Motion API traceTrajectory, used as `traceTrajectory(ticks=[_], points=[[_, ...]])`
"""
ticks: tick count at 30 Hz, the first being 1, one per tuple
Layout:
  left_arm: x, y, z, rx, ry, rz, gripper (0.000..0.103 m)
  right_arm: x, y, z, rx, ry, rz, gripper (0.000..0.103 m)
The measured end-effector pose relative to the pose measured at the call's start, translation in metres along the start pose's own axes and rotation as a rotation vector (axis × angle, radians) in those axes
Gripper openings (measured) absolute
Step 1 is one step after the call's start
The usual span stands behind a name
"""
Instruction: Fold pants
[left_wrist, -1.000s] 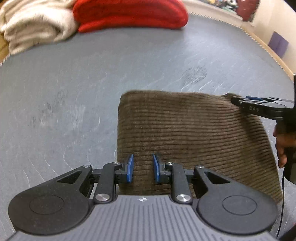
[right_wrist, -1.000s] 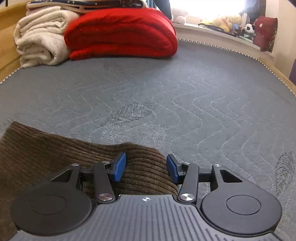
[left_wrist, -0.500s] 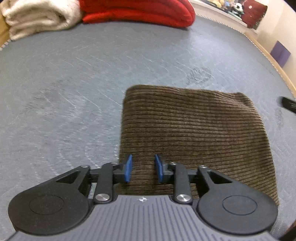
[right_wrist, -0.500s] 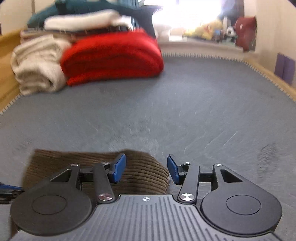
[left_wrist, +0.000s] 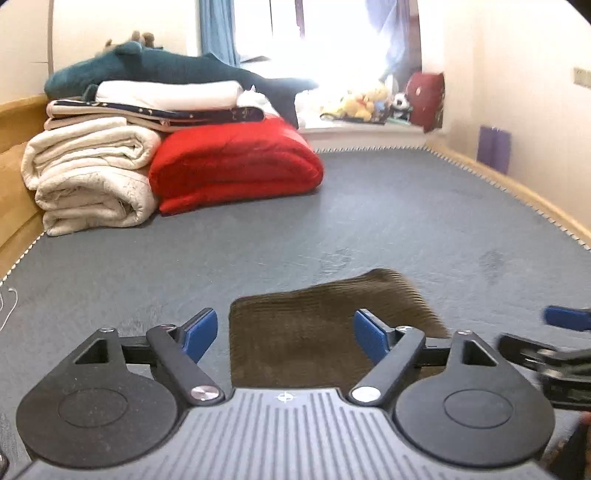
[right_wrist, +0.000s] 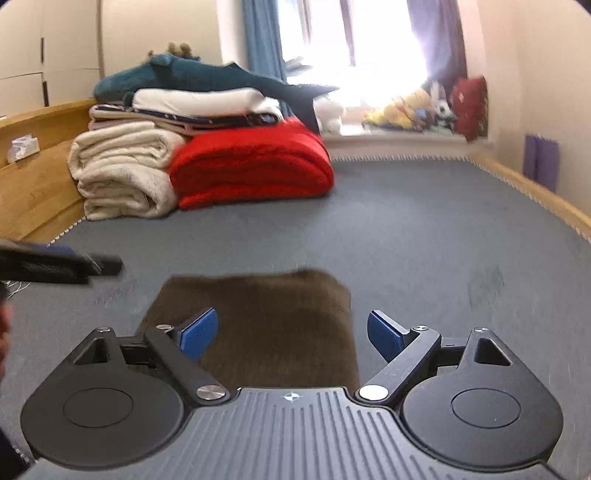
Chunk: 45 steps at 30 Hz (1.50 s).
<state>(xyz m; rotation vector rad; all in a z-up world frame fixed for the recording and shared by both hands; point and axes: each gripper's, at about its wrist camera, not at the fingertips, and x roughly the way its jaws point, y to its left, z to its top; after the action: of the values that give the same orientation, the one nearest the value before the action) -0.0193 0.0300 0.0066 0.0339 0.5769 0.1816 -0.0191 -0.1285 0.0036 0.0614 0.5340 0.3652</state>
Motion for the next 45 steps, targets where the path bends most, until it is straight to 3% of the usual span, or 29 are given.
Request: traceTrajectory(ticks=[1,5,7,9,11,16,19,21,26,45], points=[[-0.011,-0.002,-0.007,-0.023,0.0,0.002,0.093,-0.006,0.002,-0.003,-0.001,-0.008,0.002,0.09],[-0.031,-0.011,-0.049,-0.087,0.046,0.031,0.094,-0.016,0.004,-0.02,-0.021,0.002,-0.047,0.095],[-0.029,-0.019,-0.075,-0.061,0.052,0.065,0.103,-0.012,0.007,-0.027,-0.015,0.044,-0.057,0.095],[-0.012,-0.03,-0.095,0.024,0.106,0.1,0.103,-0.005,0.01,-0.034,-0.025,0.082,-0.068,0.095],[-0.002,-0.03,-0.103,0.04,0.107,0.114,0.103,0.004,0.015,-0.041,-0.064,0.112,-0.075,0.095],[0.039,-0.013,-0.106,-0.12,0.191,0.105,0.103,0.019,0.021,-0.047,-0.075,0.158,-0.086,0.095],[0.049,-0.01,-0.106,-0.135,0.224,0.143,0.103,0.023,0.019,-0.048,-0.063,0.173,-0.1,0.095],[0.05,-0.011,-0.105,-0.153,0.233,0.118,0.103,0.024,0.017,-0.048,-0.051,0.186,-0.095,0.095],[0.056,-0.016,-0.103,-0.14,0.244,0.088,0.103,0.028,0.013,-0.052,-0.066,0.207,-0.093,0.095],[0.064,-0.013,-0.107,-0.157,0.267,0.094,0.103,0.035,0.01,-0.053,-0.078,0.23,-0.091,0.095]])
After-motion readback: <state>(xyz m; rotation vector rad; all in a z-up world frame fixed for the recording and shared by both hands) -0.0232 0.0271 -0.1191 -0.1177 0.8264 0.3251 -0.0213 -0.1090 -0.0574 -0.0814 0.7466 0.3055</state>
